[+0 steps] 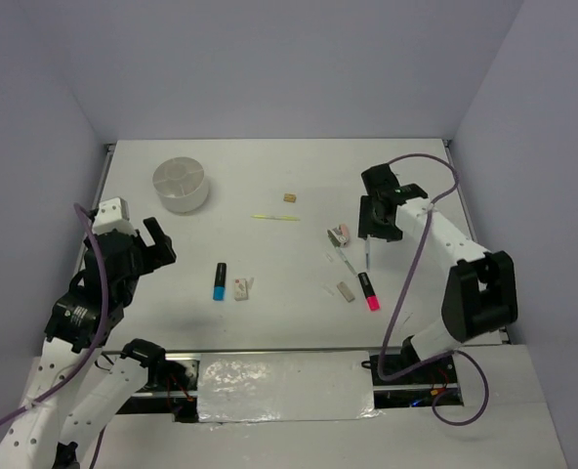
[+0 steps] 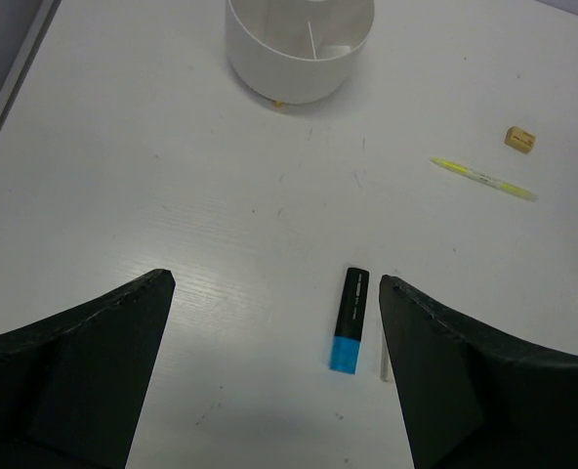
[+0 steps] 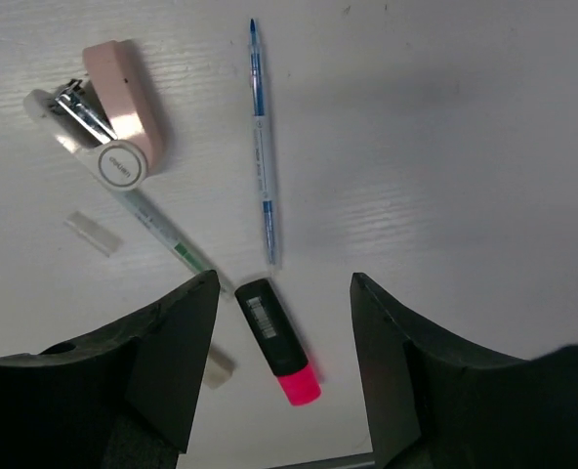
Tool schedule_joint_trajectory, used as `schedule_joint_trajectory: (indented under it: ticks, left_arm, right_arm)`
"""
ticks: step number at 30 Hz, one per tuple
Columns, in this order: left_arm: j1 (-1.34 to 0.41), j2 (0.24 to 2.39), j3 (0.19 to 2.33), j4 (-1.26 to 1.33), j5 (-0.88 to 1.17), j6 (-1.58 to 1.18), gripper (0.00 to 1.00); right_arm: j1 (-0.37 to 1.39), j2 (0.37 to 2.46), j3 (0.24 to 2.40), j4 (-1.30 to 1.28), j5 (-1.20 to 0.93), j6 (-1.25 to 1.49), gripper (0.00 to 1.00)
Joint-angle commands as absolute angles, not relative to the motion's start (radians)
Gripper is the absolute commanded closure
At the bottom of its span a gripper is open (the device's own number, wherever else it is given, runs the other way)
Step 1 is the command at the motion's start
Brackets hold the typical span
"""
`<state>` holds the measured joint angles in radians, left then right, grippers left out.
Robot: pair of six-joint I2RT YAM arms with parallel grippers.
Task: Sort the stationery into containers
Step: Pick up the pen from the center of the board.
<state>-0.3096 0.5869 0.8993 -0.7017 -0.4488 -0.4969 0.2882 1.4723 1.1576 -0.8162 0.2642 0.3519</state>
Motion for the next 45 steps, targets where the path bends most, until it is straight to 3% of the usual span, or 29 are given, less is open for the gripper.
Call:
schedule_joint_trajectory:
  ticks: [1, 18, 25, 28, 31, 37, 42, 45]
  left_arm:
    - [-0.305, 0.594, 0.897, -0.655, -0.43, -0.476, 0.01]
    - [-0.307, 0.612, 0.897, -0.655, -0.422, -0.474, 0.01]
    - [-0.307, 0.618, 0.897, -0.653, -0.414, -0.472, 0.01]
    - [-0.307, 0.618, 0.897, -0.655, -0.419, -0.474, 0.01]
    - [-0.307, 0.618, 0.9, -0.658, -0.425, -0.474, 0.01]
    - [-0.307, 0.652, 0.91, -0.634, -0.376, -0.489, 0.01]
    - [-0.307, 0.73, 0.888, -0.453, -0.045, -0.452, 0.01]
    - [-0.331, 0.849, 0.925, -0.433, 0.009, -0.491, 0.01]
  right_arm:
    - [0.27, 1.547, 1.204, -0.747, 0.241, 0.333, 0.37]
    - [0.247, 1.804, 1.105, -0.56, 0.17, 0.337, 0.63]
    - [0.226, 1.807, 1.104, -0.571, 0.135, 0.33, 0.66]
    - [0.226, 1.816, 1.112, -0.584, 0.123, 0.325, 0.76]
    - [0.215, 1.816, 1.109, -0.583, 0.103, 0.324, 1.0]
    - [0.187, 1.754, 1.112, -0.587, 0.127, 0.328, 1.0]
    - [0.19, 1.514, 1.138, -0.635, 0.153, 0.353, 1.0]
    - [0.205, 1.364, 1.153, -0.681, 0.175, 0.367, 1.0]
